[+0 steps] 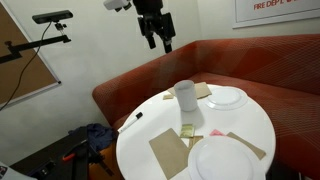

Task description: Move the grey mug to the right

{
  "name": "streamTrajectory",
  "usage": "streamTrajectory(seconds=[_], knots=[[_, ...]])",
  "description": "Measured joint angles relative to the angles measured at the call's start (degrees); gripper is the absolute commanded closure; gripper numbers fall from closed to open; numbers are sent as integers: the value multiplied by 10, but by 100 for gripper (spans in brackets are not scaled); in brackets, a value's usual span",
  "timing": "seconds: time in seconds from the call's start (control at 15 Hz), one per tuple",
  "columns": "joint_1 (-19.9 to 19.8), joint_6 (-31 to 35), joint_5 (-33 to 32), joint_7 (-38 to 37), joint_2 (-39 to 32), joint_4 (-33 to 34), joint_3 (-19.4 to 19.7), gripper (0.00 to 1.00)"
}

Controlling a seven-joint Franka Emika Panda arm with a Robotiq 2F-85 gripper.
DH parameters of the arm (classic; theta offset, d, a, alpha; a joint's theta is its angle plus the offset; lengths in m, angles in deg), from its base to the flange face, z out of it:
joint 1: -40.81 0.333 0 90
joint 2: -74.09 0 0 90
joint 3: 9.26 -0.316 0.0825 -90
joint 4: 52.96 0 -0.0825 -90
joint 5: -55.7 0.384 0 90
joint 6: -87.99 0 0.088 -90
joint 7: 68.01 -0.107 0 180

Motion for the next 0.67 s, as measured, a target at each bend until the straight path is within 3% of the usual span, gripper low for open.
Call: streamTrajectory(seconds=[0.67], knots=[[-1, -36, 2, 53, 72, -57, 6, 0]])
